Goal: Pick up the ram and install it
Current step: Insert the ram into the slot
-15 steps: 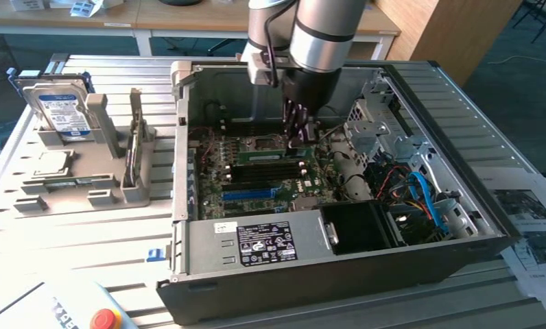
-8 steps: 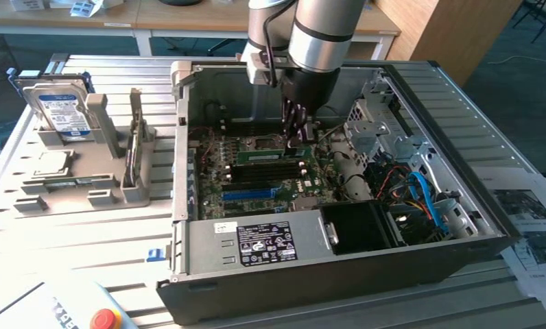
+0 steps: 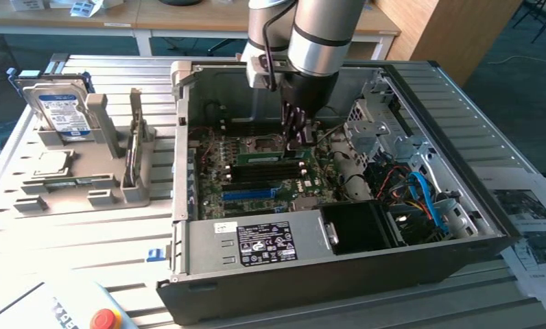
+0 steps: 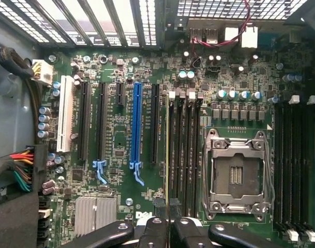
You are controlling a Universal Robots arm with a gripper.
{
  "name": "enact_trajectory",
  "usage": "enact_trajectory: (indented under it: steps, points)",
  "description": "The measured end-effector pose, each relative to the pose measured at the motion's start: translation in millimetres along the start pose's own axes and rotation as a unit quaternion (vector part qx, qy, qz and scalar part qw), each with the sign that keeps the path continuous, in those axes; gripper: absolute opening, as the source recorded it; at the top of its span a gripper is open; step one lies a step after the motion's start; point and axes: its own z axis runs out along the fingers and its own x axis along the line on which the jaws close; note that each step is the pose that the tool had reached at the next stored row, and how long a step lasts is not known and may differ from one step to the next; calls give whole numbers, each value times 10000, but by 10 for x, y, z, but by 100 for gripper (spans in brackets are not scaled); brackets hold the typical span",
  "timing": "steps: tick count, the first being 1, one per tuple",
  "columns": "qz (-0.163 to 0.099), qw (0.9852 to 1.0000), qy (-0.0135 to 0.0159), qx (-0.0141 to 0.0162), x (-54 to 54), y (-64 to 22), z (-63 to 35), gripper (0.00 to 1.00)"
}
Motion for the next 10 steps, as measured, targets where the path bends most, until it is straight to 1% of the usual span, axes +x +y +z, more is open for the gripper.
enact_trajectory:
  steps: [10]
  points:
    - [1, 10000, 0, 1, -2, 2, 87, 12]
